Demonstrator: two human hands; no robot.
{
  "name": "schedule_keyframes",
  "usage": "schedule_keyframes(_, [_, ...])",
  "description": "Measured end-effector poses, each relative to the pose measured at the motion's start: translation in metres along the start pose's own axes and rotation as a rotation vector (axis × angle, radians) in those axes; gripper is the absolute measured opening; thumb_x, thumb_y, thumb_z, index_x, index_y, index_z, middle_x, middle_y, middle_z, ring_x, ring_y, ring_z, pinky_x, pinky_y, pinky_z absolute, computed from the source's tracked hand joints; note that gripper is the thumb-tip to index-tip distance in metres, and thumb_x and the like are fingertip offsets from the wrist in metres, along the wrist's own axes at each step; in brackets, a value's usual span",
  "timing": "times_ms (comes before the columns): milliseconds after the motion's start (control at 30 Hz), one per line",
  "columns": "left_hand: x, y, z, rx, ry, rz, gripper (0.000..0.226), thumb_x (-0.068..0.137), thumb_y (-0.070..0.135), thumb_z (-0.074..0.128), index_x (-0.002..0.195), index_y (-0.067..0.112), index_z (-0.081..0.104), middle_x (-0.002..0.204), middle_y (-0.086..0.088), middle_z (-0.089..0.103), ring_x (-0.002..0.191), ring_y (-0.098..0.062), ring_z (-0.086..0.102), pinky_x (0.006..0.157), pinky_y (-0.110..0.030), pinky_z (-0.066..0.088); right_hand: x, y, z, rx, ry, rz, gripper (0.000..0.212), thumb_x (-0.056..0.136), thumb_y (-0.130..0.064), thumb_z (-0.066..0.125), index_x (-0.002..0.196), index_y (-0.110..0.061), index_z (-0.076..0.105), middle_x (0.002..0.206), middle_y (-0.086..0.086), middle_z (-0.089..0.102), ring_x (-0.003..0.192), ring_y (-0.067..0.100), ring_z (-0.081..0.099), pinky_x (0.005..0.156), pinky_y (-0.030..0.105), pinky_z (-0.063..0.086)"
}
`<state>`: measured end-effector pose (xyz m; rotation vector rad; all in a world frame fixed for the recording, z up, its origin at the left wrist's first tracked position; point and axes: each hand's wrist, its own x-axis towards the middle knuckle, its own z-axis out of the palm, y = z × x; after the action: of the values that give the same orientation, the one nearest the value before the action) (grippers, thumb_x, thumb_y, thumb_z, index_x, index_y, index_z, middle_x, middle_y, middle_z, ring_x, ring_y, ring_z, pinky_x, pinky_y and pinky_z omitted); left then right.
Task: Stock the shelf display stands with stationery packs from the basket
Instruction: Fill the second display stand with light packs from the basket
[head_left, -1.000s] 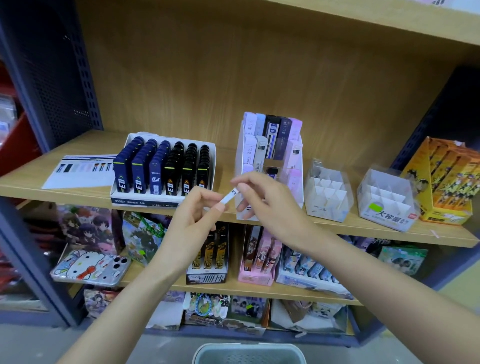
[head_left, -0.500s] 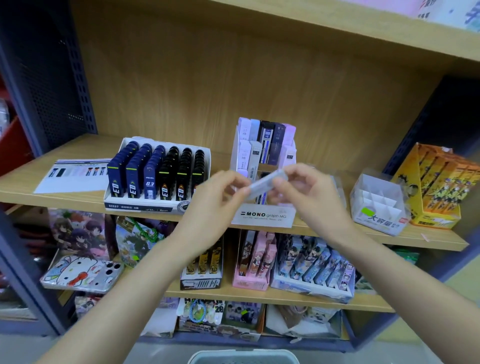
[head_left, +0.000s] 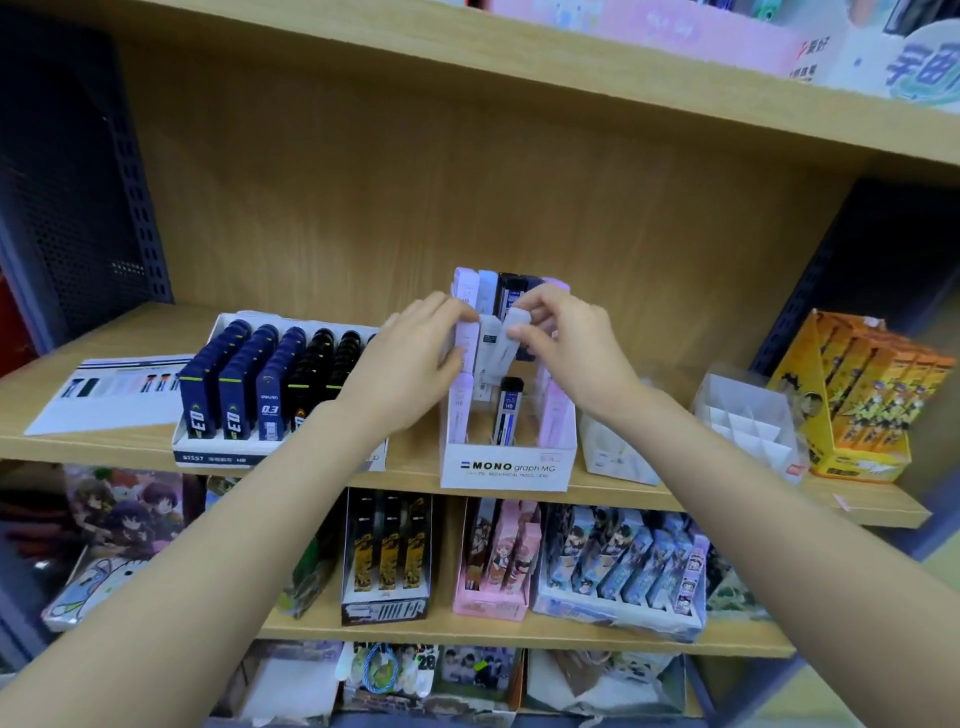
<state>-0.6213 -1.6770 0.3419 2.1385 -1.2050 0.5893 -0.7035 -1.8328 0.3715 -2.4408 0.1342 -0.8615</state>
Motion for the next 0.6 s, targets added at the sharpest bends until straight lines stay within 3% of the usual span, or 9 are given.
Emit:
schedule_keyframes(200, [0.0,0.002,0.0,-0.01,-0.013,-0.013,0.029,0.093,0.012,0.051,0.122,0.012,0.052,0.118,-0.001,0.053,0.111,-0.019,0.048,0.091,-0.031,0.036,0.011,-0.005,0.0,0.108,-0.06,0.017,0.016,0.085,-0.009,0.068,0.091,-0.012,0.053,0.081,0.01,0.063,0.073,0.025,0.063,0.075,0.035,0.056])
schedule_keyframes(267, [0.0,0.002,0.001,-0.022,-0.014,-0.014,0.028,0.093,0.012,0.05,0.121,0.012,0.052,0.117,-0.001,0.053,0.11,-0.019,0.048,0.091,-0.031,0.037,0.015,-0.007,0.0,0.116,-0.089,0.009,0.015,0.085,-0.006,0.068,0.089,-0.009,0.054,0.08,0.015,0.064,0.07,0.026,0.064,0.072,0.035,0.056])
schedule_keyframes(433, [0.001,0.003,-0.001,-0.004,-0.008,0.002,0.027,0.095,0.016,0.05,0.121,0.011,0.053,0.117,-0.002,0.053,0.11,-0.02,0.048,0.09,-0.031,0.036,0.019,-0.007,-0.001,0.126,-0.113,0.013,0.015,0.085,-0.003,0.067,0.087,-0.007,0.053,0.071,0.006,0.059,0.062,0.016,0.06,0.066,0.026,0.057])
schedule_keyframes(600, [0.001,0.003,-0.003,0.039,-0.009,0.028,0.028,0.096,0.019,0.048,0.123,0.012,0.051,0.12,-0.001,0.052,0.112,-0.019,0.046,0.092,-0.029,0.033,0.013,0.002,0.008,-0.076,-0.125,-0.025,0.017,0.081,-0.01,0.071,0.081,-0.015,0.055,0.085,0.005,0.059,0.075,0.02,0.061,0.077,0.036,0.053])
